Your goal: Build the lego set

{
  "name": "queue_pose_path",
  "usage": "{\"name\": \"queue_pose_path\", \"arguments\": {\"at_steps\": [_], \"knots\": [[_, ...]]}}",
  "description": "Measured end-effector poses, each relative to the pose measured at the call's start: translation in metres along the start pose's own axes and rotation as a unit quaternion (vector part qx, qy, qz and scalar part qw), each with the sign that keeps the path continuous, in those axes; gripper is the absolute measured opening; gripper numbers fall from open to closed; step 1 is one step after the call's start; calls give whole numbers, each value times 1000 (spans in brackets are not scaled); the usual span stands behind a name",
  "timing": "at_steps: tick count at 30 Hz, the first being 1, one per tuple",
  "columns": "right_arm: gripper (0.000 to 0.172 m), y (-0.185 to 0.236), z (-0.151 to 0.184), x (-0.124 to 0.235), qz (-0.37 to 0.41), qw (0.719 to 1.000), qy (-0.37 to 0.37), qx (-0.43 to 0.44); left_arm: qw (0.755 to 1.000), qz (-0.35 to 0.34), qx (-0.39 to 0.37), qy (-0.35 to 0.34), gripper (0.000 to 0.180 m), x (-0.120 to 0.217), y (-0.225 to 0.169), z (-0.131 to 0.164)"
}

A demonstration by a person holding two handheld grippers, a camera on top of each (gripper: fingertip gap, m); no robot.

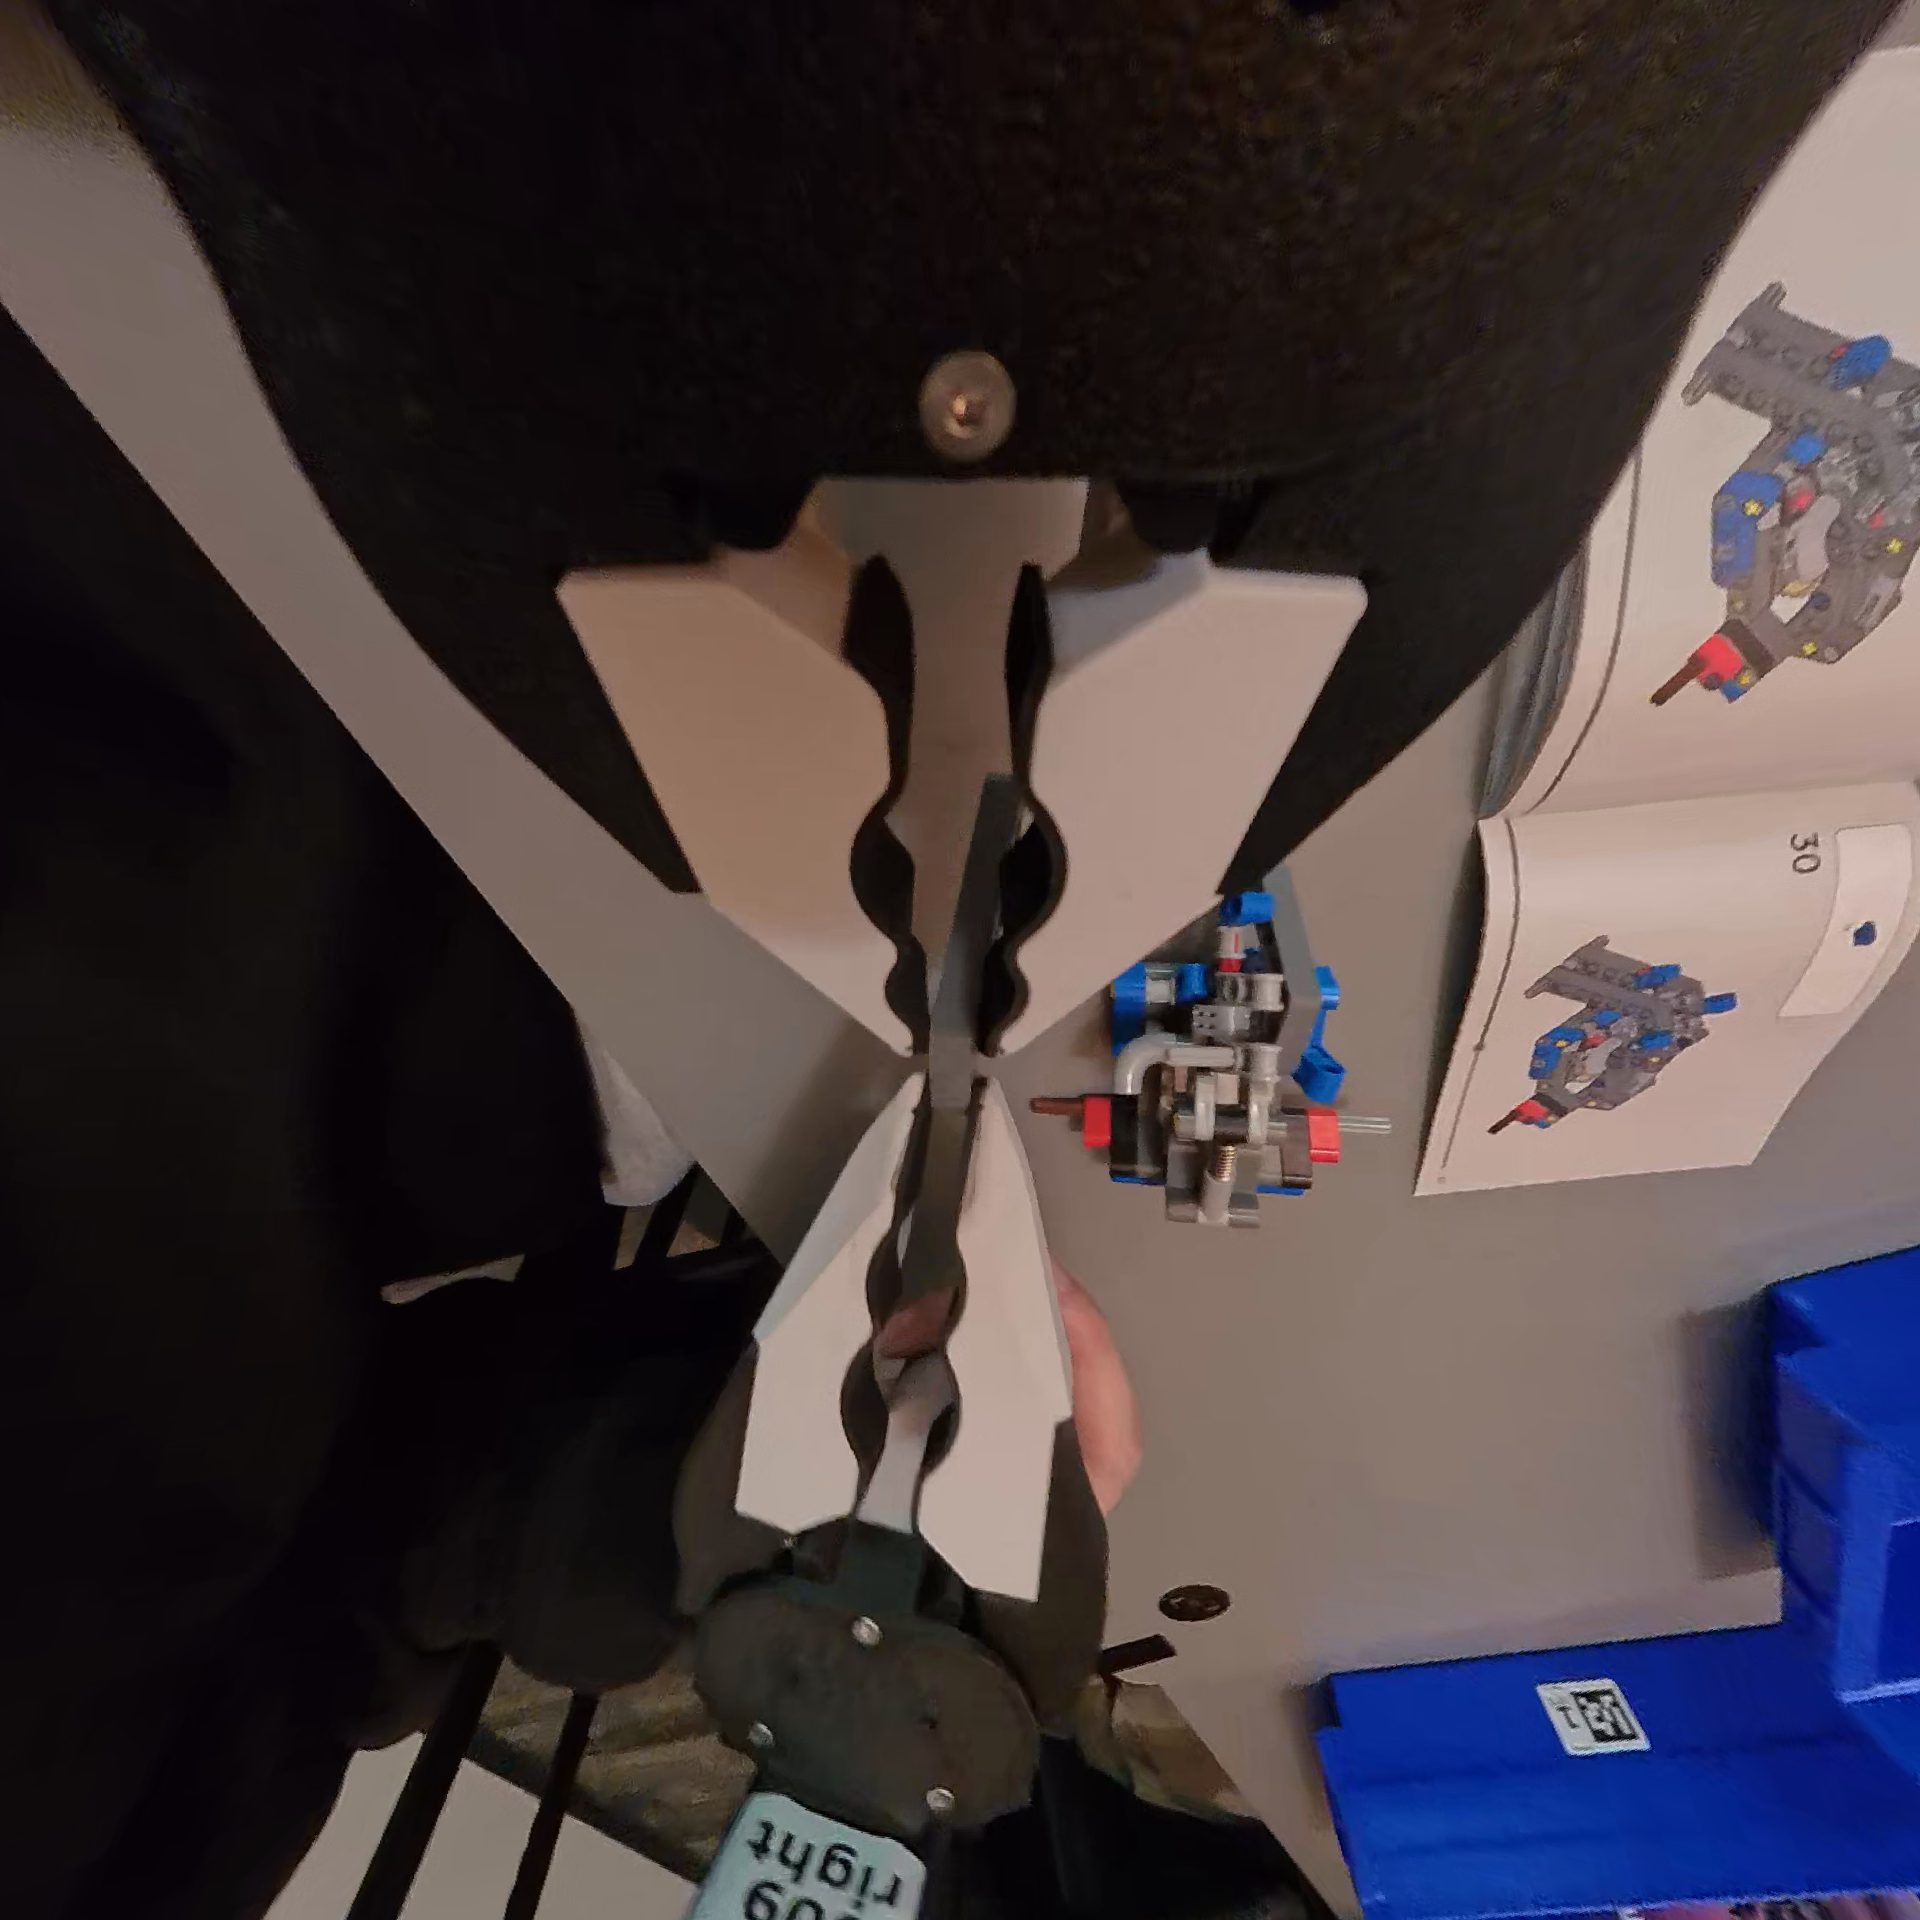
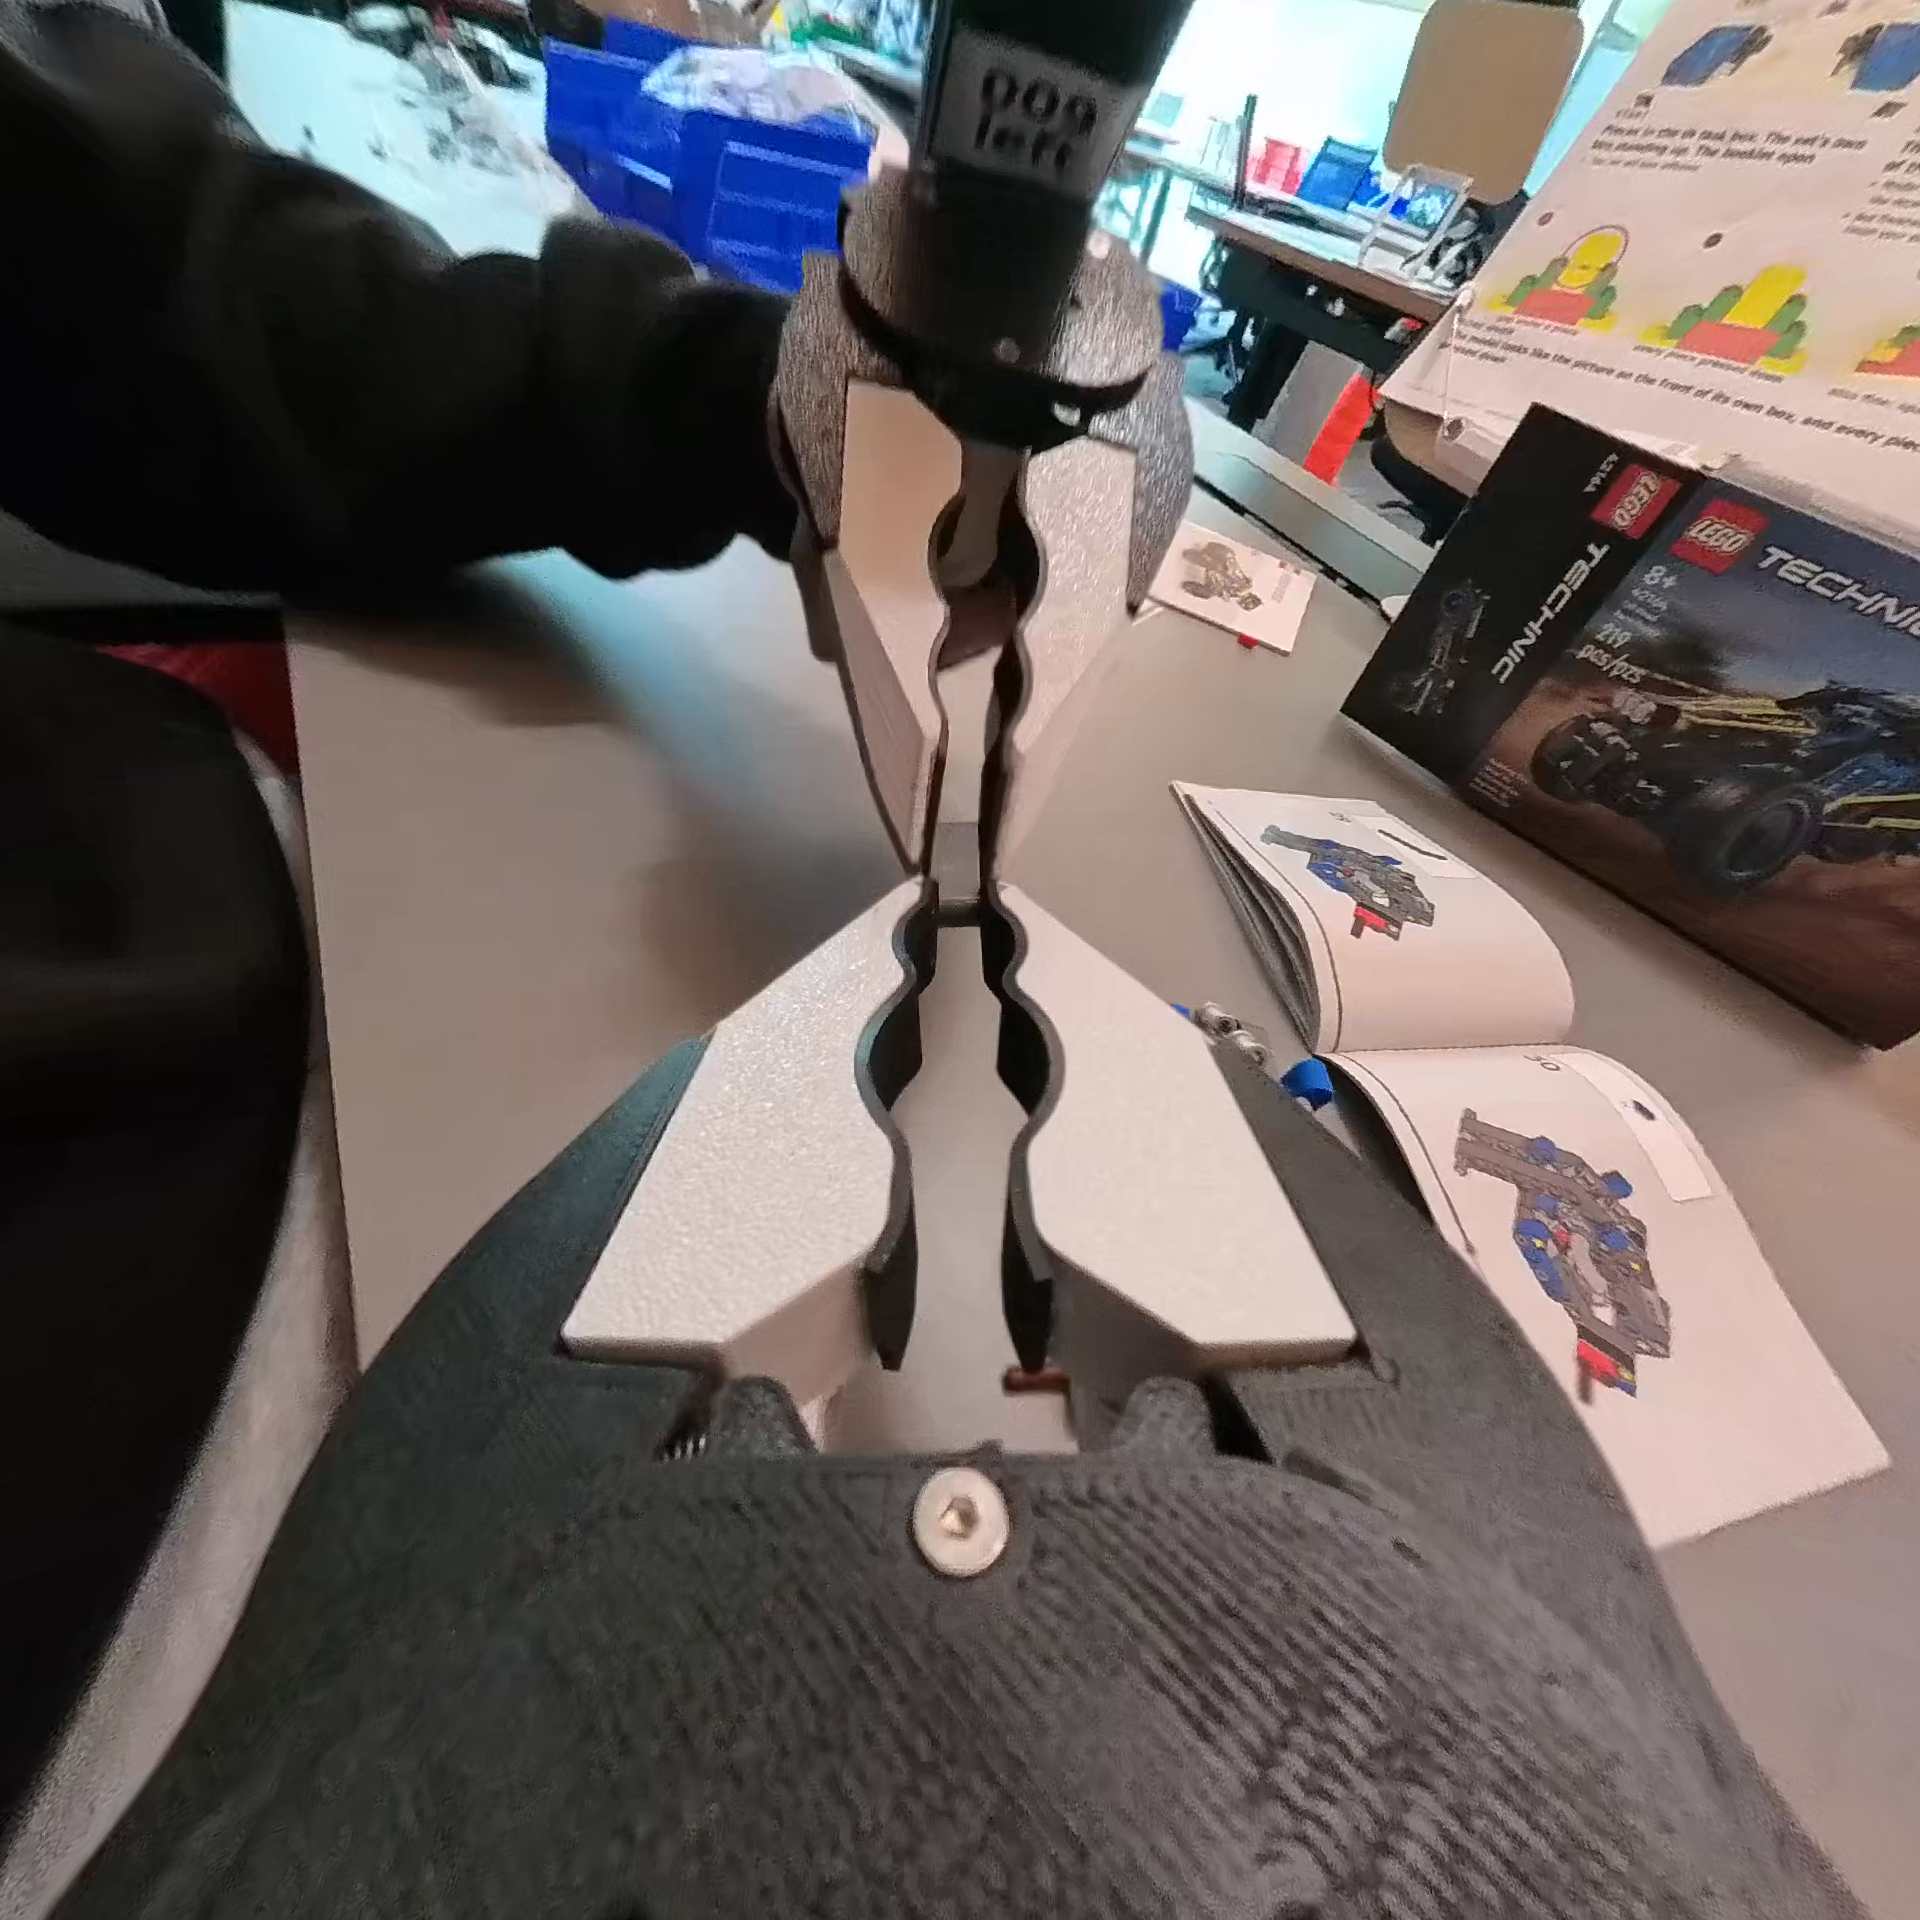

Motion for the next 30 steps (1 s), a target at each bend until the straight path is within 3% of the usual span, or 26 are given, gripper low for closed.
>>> {"name": "queue_pose_path", "arguments": {"at_steps": [7,11,14,16,18,24,30], "knots": [[5,-2,1,-1,9,999,40,20,997,-30,-53,41,5,-3,0,-3],[3,-13,-9,17,41,998,39,36,997,-55,-40,36,5,-3,6,-1],[41,-42,-16,33,99,994,42,22,997,-58,-16,53,5,-4,13,4],[69,-59,-7,28,87,992,86,-6,997,-57,0,47,5,-7,18,4],[83,-70,0,16,63,992,104,-45,997,-53,6,50,5,-9,22,4],[76,-74,24,-5,-1,982,165,-90,995,-61,7,77,5,-11,29,8],[62,-69,32,-6,-18,979,158,-125,995,-50,3,86,5,-17,34,8]]}}
Point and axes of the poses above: each gripper's, where its closed fingertips meet, x back along the fingers, z out of its underside, y = z × x across the jaws, the point moved 8 cm from there along x, back along the fingers, and after that the axes turned 4 degrees about -y, right-handed, at the moved point
